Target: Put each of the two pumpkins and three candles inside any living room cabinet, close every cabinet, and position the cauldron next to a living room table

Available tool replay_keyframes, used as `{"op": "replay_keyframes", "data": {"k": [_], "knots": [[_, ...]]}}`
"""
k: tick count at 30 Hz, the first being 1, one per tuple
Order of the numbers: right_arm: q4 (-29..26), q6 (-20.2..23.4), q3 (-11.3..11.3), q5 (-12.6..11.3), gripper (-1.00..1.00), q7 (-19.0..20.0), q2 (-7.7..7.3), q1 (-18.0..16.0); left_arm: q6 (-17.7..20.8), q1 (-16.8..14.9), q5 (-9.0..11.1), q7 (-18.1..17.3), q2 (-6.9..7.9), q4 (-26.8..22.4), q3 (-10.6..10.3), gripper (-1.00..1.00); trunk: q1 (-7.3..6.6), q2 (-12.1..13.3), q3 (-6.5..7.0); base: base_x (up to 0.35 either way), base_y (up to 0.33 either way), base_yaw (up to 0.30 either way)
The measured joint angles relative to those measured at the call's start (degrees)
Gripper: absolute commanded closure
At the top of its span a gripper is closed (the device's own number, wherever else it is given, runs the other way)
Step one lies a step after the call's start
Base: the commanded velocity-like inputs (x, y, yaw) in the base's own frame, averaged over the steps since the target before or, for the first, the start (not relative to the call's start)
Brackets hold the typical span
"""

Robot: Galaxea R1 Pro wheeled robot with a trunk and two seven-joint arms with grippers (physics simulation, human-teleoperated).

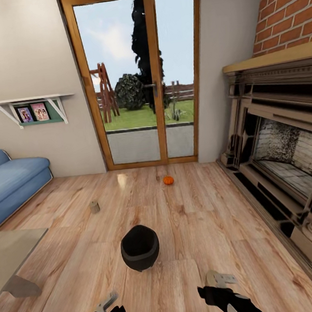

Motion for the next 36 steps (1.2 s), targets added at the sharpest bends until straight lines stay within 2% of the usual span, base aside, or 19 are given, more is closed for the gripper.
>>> {"op": "replay_keyframes", "data": {"k": [4, 7, 9, 13, 16, 19, 22, 24, 25, 27, 29, 36], "knots": [[-1.3, 0.2, 0.1, -0.1, -1.00, 1.4, 0.13, 0.0, -0.2, -0.3, 0.0, 0.0, 0.13, -0.4, 0.0, -1.00, 0.00, 0.0, 0.00, 0.000, 0.000, 0.000], [-4.2, 1.0, 0.1, -0.1, -1.00, 3.4, 0.20, 0.1, -0.3, -1.2, -0.1, -0.1, 0.25, -0.5, 0.0, -1.00, 0.00, 0.0, 0.00, 0.000, 0.000, 0.000], [-7.1, 3.1, 0.1, 0.0, -1.00, 3.9, 0.22, 0.3, -0.3, -1.8, -0.1, -0.1, 0.18, -0.5, 0.0, -1.00, 0.00, 0.0, 0.00, 0.000, 0.000, 0.000], [-17.1, 12.9, 0.1, -0.3, -1.00, 3.4, 0.16, 0.4, -0.3, -2.3, -0.7, -0.1, 0.03, -0.4, 0.0, -1.00, 0.00, 0.0, 0.01, 0.000, 0.000, 0.000], [-27.0, 21.7, -0.2, -0.6, -1.00, 0.9, 0.14, 0.4, -0.5, -2.4, -3.8, -0.1, -0.08, 0.0, 0.2, -1.00, 0.65, -1.2, -0.53, 0.000, 0.000, 0.000], [-34.0, 28.2, -0.5, -0.7, -1.00, -0.6, 0.02, 0.4, -0.5, -2.4, -5.1, -0.1, -0.14, 0.1, 0.3, -1.00, 1.31, -2.4, -1.07, 0.000, 0.000, 0.000], [-37.6, 32.3, -1.1, -1.4, -1.00, -0.9, 0.02, 0.4, -0.6, -2.4, -5.5, -0.1, -0.16, 0.2, 0.4, -1.00, 1.97, -3.6, -1.61, 0.000, 0.000, 0.000], [-39.5, 36.2, -3.5, -4.4, -1.00, -0.8, -0.11, 0.4, -0.6, -2.4, -5.7, -0.1, -0.17, 0.4, 0.4, -1.00, 2.41, -4.4, -1.97, 0.000, 0.000, 0.000], [-39.7, 36.8, -4.1, -5.3, -1.00, -0.7, -0.13, 0.5, -0.6, -2.4, -5.7, -0.1, -0.17, 0.4, 0.3, -1.00, 2.63, -4.8, -2.15, 0.000, 0.000, 0.000], [-40.2, 38.6, -6.0, -9.4, -1.00, -0.2, -0.27, 0.5, -0.6, -2.4, -5.7, -0.1, -0.17, 0.4, 0.3, -1.00, 3.07, -5.6, -2.51, 0.000, 0.000, 0.000], [-40.2, 40.1, -6.9, -12.0, -1.00, 0.0, -0.32, 0.5, -0.6, -2.4, -5.7, -0.1, -0.17, 0.4, 0.2, -1.00, 3.51, -6.4, -2.87, 0.000, 0.000, 0.000], [-39.8, 41.3, -7.3, -13.5, -1.00, -0.1, -0.32, 0.5, -0.8, -2.4, -5.7, -0.1, -0.49, 0.5, 0.1, -1.00, 5.05, -9.2, -4.12, 0.000, 0.000, 0.000]]}}
